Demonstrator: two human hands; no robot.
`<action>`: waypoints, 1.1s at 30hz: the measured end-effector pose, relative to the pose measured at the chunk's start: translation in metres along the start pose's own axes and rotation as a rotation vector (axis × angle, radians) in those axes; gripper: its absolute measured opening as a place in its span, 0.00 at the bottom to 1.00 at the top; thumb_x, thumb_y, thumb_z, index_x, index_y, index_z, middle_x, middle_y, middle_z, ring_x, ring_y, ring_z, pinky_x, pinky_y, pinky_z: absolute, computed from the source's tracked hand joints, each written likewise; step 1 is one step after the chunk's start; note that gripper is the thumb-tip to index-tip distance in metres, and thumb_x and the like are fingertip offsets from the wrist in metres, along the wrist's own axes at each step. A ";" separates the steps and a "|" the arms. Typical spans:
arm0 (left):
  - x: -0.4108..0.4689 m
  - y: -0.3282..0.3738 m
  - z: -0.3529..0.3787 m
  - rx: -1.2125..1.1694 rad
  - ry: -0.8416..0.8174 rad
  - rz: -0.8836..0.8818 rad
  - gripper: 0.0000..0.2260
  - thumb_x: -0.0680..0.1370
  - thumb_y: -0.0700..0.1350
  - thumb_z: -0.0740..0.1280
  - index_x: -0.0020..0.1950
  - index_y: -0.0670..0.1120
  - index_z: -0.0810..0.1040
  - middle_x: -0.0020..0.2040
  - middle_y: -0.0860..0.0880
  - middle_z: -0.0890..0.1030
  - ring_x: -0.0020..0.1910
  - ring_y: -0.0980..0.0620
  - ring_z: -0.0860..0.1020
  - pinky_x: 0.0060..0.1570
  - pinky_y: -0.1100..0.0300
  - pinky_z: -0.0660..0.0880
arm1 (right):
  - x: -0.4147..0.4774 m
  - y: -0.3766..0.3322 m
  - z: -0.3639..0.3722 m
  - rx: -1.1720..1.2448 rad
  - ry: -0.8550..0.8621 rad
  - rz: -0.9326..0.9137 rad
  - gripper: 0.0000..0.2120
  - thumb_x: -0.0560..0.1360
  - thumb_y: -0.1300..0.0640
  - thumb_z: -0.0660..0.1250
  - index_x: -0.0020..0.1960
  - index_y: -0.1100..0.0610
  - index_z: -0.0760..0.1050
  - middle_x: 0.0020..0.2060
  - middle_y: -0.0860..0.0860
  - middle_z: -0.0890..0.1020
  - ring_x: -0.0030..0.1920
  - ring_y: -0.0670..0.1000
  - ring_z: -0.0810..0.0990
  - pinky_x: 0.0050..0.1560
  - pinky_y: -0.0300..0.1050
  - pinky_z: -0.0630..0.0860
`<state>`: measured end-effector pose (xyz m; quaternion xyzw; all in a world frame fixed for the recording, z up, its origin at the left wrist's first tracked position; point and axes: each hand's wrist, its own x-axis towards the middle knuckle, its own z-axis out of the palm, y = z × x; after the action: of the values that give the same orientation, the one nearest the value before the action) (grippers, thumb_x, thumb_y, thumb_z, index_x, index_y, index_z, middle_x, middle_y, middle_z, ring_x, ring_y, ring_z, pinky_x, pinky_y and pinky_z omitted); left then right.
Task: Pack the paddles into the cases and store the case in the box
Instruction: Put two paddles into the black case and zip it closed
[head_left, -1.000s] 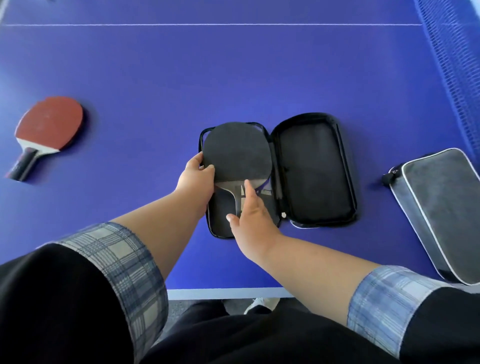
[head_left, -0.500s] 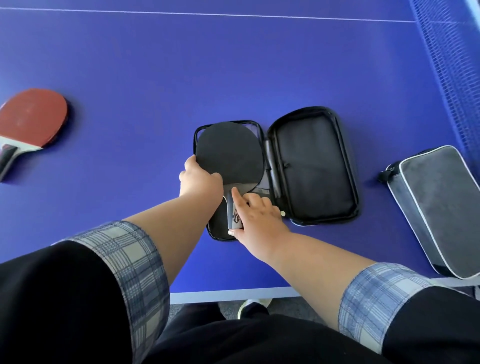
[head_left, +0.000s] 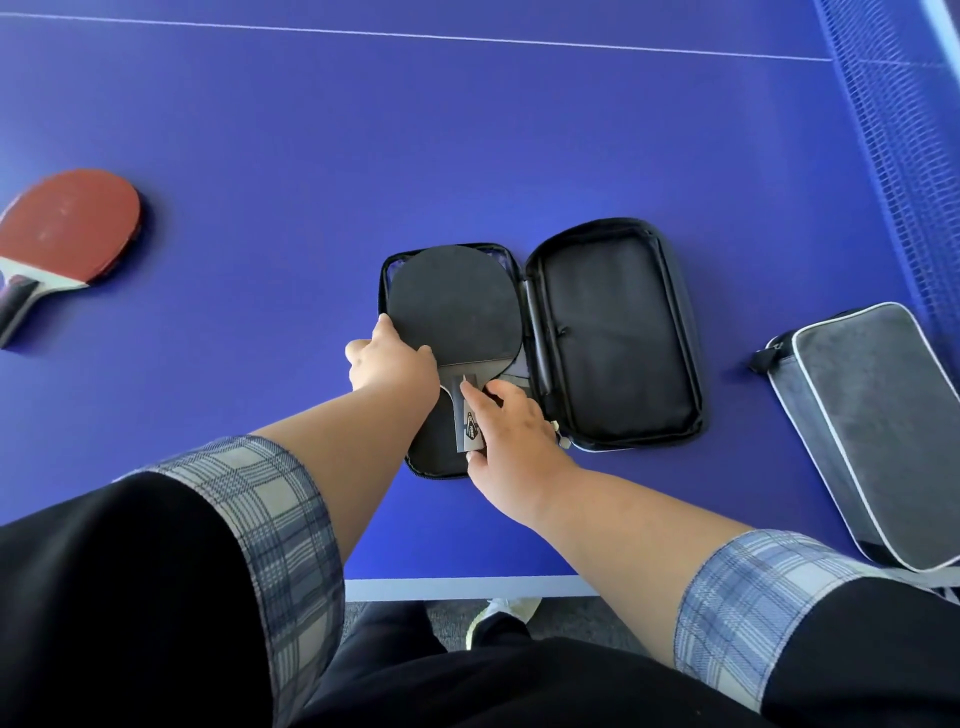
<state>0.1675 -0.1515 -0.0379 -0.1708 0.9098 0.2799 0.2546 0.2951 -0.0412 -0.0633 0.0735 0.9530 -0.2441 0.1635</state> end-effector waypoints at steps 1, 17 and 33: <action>0.001 -0.001 0.000 0.017 -0.007 0.000 0.26 0.80 0.51 0.62 0.77 0.53 0.58 0.63 0.43 0.65 0.48 0.41 0.76 0.46 0.51 0.72 | 0.001 0.000 -0.001 0.013 0.002 0.005 0.36 0.76 0.53 0.68 0.79 0.45 0.55 0.74 0.52 0.60 0.72 0.56 0.62 0.67 0.57 0.67; -0.012 -0.061 -0.079 0.008 -0.045 0.115 0.32 0.79 0.51 0.63 0.79 0.51 0.51 0.74 0.46 0.63 0.47 0.43 0.78 0.35 0.55 0.71 | 0.031 -0.081 -0.045 0.034 0.003 -0.063 0.25 0.77 0.43 0.67 0.72 0.48 0.69 0.68 0.49 0.68 0.68 0.54 0.65 0.66 0.49 0.68; 0.167 -0.244 -0.318 0.227 0.176 0.011 0.22 0.77 0.47 0.61 0.70 0.46 0.65 0.63 0.41 0.71 0.59 0.38 0.73 0.45 0.50 0.70 | 0.152 -0.336 0.044 0.377 -0.130 0.173 0.31 0.78 0.41 0.64 0.77 0.49 0.63 0.74 0.49 0.67 0.68 0.51 0.70 0.55 0.43 0.68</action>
<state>0.0255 -0.5611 -0.0076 -0.1598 0.9553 0.1607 0.1899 0.0910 -0.3458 -0.0040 0.1684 0.8681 -0.4074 0.2283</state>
